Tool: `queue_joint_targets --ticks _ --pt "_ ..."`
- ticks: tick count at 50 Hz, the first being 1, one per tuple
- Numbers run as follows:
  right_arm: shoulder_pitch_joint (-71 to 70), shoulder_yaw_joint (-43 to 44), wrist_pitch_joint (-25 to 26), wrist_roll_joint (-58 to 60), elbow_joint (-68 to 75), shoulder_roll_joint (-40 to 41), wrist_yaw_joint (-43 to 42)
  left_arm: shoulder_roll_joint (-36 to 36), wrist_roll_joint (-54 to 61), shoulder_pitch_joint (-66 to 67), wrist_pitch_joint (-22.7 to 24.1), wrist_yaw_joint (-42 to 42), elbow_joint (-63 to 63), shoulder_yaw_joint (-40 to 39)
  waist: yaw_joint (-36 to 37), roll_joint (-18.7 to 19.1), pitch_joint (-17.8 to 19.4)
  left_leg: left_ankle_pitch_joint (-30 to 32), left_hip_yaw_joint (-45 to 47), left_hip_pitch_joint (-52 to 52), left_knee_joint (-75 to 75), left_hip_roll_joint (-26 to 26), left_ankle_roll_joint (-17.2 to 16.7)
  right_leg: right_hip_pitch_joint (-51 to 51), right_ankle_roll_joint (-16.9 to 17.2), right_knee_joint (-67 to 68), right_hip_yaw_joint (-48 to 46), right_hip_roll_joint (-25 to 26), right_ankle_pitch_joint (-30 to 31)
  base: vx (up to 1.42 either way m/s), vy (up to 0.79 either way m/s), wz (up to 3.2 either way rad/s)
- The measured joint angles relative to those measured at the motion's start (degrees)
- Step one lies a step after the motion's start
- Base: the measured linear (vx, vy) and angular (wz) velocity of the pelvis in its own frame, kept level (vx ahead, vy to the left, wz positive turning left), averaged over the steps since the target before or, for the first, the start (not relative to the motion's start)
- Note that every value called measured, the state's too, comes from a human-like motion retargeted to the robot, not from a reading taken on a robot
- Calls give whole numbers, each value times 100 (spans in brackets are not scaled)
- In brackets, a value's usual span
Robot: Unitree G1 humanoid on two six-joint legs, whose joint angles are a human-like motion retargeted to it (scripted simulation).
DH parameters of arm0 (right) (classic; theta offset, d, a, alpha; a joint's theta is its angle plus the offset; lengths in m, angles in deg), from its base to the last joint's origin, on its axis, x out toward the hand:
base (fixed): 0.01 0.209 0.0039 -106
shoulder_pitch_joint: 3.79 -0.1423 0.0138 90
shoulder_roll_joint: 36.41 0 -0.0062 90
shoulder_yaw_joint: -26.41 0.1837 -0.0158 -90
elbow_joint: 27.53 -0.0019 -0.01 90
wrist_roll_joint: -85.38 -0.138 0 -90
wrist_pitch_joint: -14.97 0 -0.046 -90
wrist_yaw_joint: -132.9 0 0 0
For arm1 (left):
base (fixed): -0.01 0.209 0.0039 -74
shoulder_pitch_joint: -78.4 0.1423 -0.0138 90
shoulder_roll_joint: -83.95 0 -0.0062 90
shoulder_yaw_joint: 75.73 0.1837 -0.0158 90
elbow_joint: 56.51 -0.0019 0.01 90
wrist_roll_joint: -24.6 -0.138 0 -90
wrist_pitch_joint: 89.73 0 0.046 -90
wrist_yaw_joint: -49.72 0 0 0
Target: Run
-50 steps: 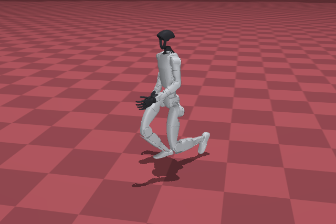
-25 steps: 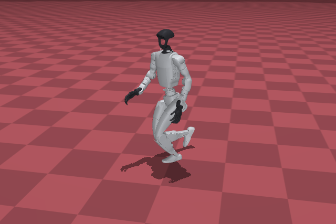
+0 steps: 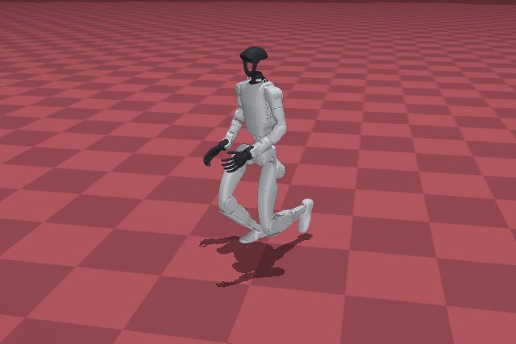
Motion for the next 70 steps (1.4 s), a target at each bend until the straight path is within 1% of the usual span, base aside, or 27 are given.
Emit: queue_joint_targets --ticks 3,6,10,13,15,17,20,21,26,28,30,35,37,40,42,44,45,47,50,53,55,58,61,63,65,68,70 --pt "-773 -103 3 247 -391 -46 -285 127 15 552 -182 -65 -241 27 479 -48 -148 -416 -62 -1346 769 388 475 241 -67 -318 120 192 -50 -7 -6 -11" --pt "-1355 -157 -14 355 -964 -102 -456 108 103 1292 -216 -176 -282 -53 824 -264 -349 -895 44 -2473 399 118 723 753 165 -677 371 116 -50 1 2 11" --pt "-1782 -203 -117 255 -1734 -160 -428 -119 300 2238 -140 -396 -172 -272 887 -826 -503 -1240 457 -3091 -1577 -1023 630 1742 786 -889 674 -571 116 9 7 77" --pt "-1891 -270 -201 246 -2143 -186 -267 -287 354 2673 -94 -473 -107 -417 671 -1417 -576 -1233 717 -2997 -3527 -2271 449 2396 1383 -760 811 -1466 484 11 8 113" --pt "-1839 -325 -219 311 -2280 -159 -161 -329 374 2826 -90 -467 -26 -474 519 -1723 -616 -1146 777 -2837 -4238 -2890 473 2645 1688 -439 891 -1933 873 3 7 94" --pt "-1665 -424 -234 419 -2311 -54 -49 -348 270 2851 -60 -401 79 -478 402 -1907 -594 -1115 801 -2683 -4076 -3226 645 2757 1879 184 962 -2226 1404 -5 4 59" --pt "-1312 -542 -193 672 -2130 158 38 -341 20 2511 -49 -172 229 -430 234 -2100 -454 -1368 812 -2398 -3442 -3530 1072 2574 1943 1453 1023 -2638 2209 -7 5 32" --pt "-1182 -575 -153 756 -1979 236 36 -322 -39 2257 -43 -61 246 -379 134 -2165 -413 -1492 816 -2306 -3305 -3614 1194 2360 1843 1888 1047 -2825 2232 -6 5 37" --pt "-483 -746 -100 873 -956 415 49 -177 -106 708 15 492 246 -101 -524 -2298 -452 -1791 635 -1383 -3655 -3886 1293 610 1217 2948 1301 -3429 1473 -5 2 46" --pt "-169 -778 -148 711 -663 312 152 -121 -28 224 65 560 359 -57 -711 -2143 -521 -1791 526 -795 -3993 -3780 1148 -37 1072 2594 1287 -3321 1102 3 0 -12" --pt "158 -760 -183 486 -531 163 279 -108 37 -143 165 516 542 -23 -765 -1833 -557 -1766 405 -243 -4097 -3400 824 -435 996 1844 1062 -2924 829 9 -5 -54" --pt "822 -481 -273 201 -681 -141 312 -255 -90 -627 569 263 992 261 -394 -629 -548 -1145 125 639 -3306 -1630 -140 -430 999 -789 325 -950 501 7 -9 -76" --pt "859 -397 -302 199 -840 -188 180 -280 -162 -575 593 167 1152 369 -239 -384 -514 -611 82 670 -2495 -1123 -276 -302 823 -894 184 -553 494 -7 -7 -32" --pt "564 -355 -325 280 -1109 -197 -66 -244 -200 -243 503 88 1216 501 -9 -321 -388 -81 138 415 -941 -554 -124 -126 344 -198 135 -329 137 -11 -7 3" --pt "-85 -361 -207 458 -1324 -198 -344 -221 -199 11 290 92 1193 474 296 -194 -236 -138 19 -302 73 -17 148 24 15 -62 47 -76 -50 -11 -9 -4" --pt "-744 -412 -157 637 -1524 -185 -525 -186 -196 404 160 97 1044 437 643 -188 -241 -453 -22 -1220 616 294 478 240 -84 -200 111 86 -50 -10 -5 -6" --pt "-1053 -434 -147 712 -1639 -175 -588 -177 -170 641 115 69 986 405 797 -217 -281 -631 -29 -1706 706 330 620 396 -67 -307 175 117 -50 -3 0 24" --pt "-1447 -444 -171 715 -1958 -156 -620 -238 -74 1225 93 -62 973 286 950 -432 -376 -890 126 -2421 232 -37 732 877 173 -425 388 -74 -50 4 4 66" --pt "-1711 -467 -273 596 -2471 -150 -490 -443 71 2035 135 -326 976 23 891 -1002 -445 -1064 589 -2880 -1471 -1141 625 1802 787 -440 678 -840 157 11 8 121" --pt "-1672 -537 -392 591 -2885 -174 -193 -548 114 2458 162 -401 969 -165 677 -1555 -529 -1047 882 -2794 -3342 -2387 463 2433 1454 -110 803 -1781 882 7 9 108" --pt "-1514 -631 -431 672 -3002 -116 -32 -561 20 2506 163 -357 1051 -201 514 -1782 -534 -1090 956 -2593 -3584 -2870 623 2547 1676 547 879 -2224 1427 -4 6 64" --pt "-1113 -731 -352 879 -2824 45 -9 -507 -318 2002 184 -74 1156 -100 206 -1983 -434 -1528 968 -2278 -3096 -3240 1128 2145 1614 1982 987 -2802 1888 -7 4 43" --pt "-648 -764 -321 994 -2382 157 -12 -364 -540 968 174 321 1073 66 -294 -2128 -427 -1791 902 -1657 -3305 -3538 1282 1052 1297 2807 1241 -3248 1492 -5 3 49" --pt "-303 -782 -380 891 -2146 85 71 -252 -541 370 191 440 1064 119 -578 -2015 -512 -1791 791 -1061 -3676 -3516 1138 267 1122 2688 1292 -3218 1116 0 1 10" --pt "72 -753 -445 665 -2048 -69 212 -179 -504 -61 273 420 1178 147 -708 -1701 -586 -1718 674 -458 -3892 -3189 807 -293 1036 2031 1120 -2856 834 9 -4 -47" --pt "625 -575 -511 390 -2059 -297 356 -209 -494 -470 551 232 1425 325 -524 -905 -605 -1285 465 215 -3584 -2111 131 -520 1029 264 606 -1633 603 10 -7 -85" --pt "852 -434 -520 325 -2111 -362 327 -253 -566 -561 671 108 1599 472 -358 -499 -630 -687 355 337 -2962 -1455 -175 -515 987 -621 415 -921 559 0 -9 -56"
